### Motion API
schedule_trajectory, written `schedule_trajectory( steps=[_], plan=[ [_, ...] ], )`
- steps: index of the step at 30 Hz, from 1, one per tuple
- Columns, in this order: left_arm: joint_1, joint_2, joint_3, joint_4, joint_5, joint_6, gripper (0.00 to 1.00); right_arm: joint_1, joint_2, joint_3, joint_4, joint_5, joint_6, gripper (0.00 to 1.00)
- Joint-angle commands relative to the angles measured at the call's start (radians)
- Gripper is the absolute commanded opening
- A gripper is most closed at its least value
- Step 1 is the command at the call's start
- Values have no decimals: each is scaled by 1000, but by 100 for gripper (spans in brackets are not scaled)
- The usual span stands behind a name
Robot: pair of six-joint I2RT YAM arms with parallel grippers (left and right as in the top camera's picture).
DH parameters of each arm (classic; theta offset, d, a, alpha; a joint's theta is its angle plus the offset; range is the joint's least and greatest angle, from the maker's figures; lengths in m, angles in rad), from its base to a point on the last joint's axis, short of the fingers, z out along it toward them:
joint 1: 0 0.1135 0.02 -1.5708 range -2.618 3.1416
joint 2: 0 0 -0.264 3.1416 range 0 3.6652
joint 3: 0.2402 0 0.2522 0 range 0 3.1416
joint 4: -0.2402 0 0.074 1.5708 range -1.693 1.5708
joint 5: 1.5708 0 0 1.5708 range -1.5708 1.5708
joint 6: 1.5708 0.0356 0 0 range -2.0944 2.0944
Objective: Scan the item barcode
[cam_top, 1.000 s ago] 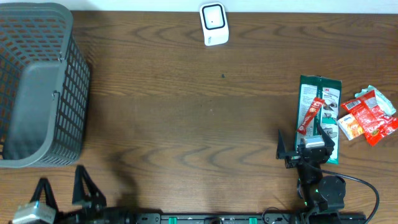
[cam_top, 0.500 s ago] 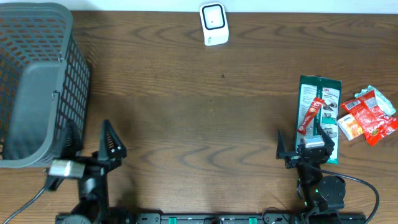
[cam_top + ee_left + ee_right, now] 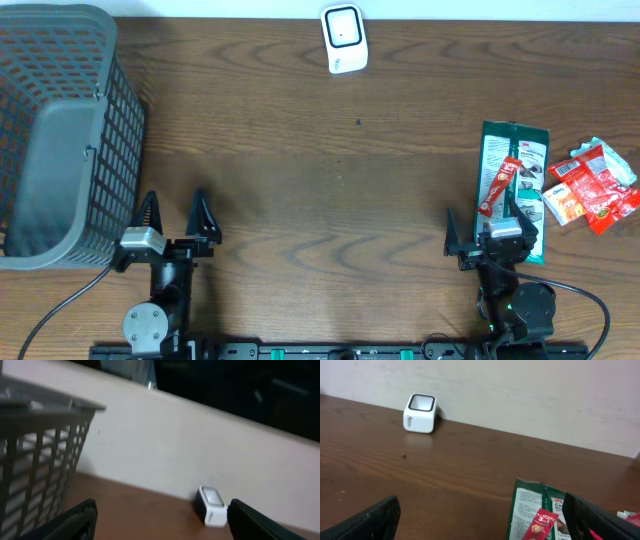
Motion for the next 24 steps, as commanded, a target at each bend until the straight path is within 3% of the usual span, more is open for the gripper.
schedule_trajectory(
  steps=[1, 7, 15, 24],
  plan=[
    [1, -7, -5, -51, 33, -5, 84, 3, -6, -1, -5, -5, -14, 99],
    [-25, -7, -5, -226, 44, 118, 84, 3, -6, -1, -5, -5, -14, 99],
    [-24, -7, -5, -299, 121, 301, 84, 3, -6, -1, -5, -5, -14, 99],
    [-24, -7, -5, -353, 121, 366, 84, 3, -6, -1, -5, -5, -14, 99]
  ],
)
